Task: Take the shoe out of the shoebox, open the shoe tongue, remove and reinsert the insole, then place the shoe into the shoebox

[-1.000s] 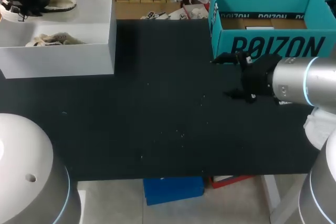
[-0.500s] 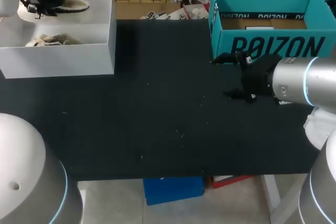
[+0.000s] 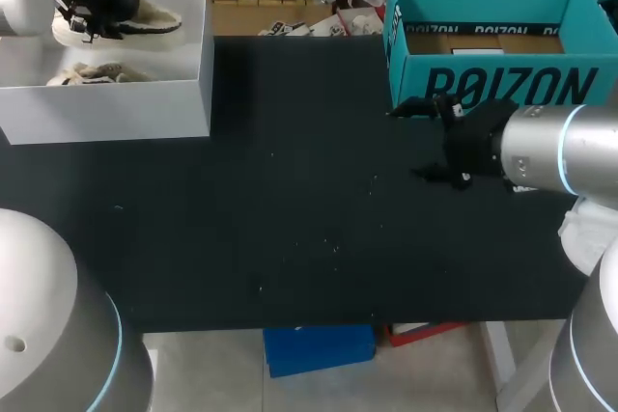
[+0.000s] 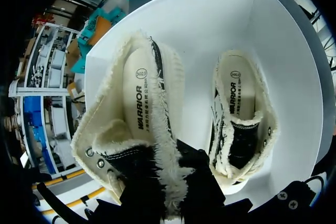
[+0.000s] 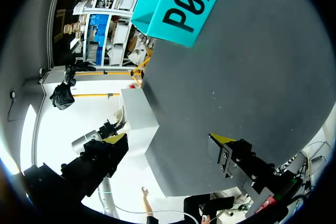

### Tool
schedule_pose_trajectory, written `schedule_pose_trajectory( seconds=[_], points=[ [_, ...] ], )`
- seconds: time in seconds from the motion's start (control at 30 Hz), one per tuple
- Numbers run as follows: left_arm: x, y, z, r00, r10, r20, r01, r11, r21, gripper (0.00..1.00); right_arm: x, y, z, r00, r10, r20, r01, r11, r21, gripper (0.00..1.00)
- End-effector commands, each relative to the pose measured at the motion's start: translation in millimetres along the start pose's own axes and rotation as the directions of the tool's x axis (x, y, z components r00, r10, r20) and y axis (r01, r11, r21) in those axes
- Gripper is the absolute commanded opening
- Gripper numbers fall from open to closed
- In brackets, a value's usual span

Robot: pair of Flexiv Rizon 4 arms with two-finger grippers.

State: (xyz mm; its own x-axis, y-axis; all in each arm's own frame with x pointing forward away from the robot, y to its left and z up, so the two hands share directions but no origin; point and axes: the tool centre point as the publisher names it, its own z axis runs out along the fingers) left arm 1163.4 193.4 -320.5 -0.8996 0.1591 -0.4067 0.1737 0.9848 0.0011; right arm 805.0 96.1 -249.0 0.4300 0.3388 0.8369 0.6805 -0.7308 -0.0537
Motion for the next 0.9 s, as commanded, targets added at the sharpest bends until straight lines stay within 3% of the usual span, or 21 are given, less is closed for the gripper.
schedule_pose_trajectory(
  seconds=[0.03, 0.73, 0.8, 0.9],
  points=[
    [1.0, -4.6, 4.2, 1.000, -0.001, 0.004, 0.001, 1.000, -0.002, 0.00, -5.7, -6.1, -3.0, 0.992, 0.122, -0.030, -0.125, 0.938, -0.324, 1.00],
    [14.3, 8.3, 20.5, 0.998, -0.065, -0.004, 0.065, 0.998, -0.017, 0.00, -5.7, -6.1, -3.0, 0.992, 0.122, -0.030, -0.125, 0.938, -0.324, 1.00],
    [14.6, 8.8, 21.7, 0.998, -0.067, -0.006, 0.067, 0.998, -0.017, 0.02, -5.7, -6.1, -3.0, 0.992, 0.122, -0.030, -0.125, 0.938, -0.324, 1.00],
    [14.7, 10.3, 23.7, 0.997, -0.072, -0.006, 0.072, 0.997, -0.019, 0.15, -5.7, -6.1, -3.0, 0.992, 0.122, -0.030, -0.125, 0.938, -0.324, 1.00]
  ],
)
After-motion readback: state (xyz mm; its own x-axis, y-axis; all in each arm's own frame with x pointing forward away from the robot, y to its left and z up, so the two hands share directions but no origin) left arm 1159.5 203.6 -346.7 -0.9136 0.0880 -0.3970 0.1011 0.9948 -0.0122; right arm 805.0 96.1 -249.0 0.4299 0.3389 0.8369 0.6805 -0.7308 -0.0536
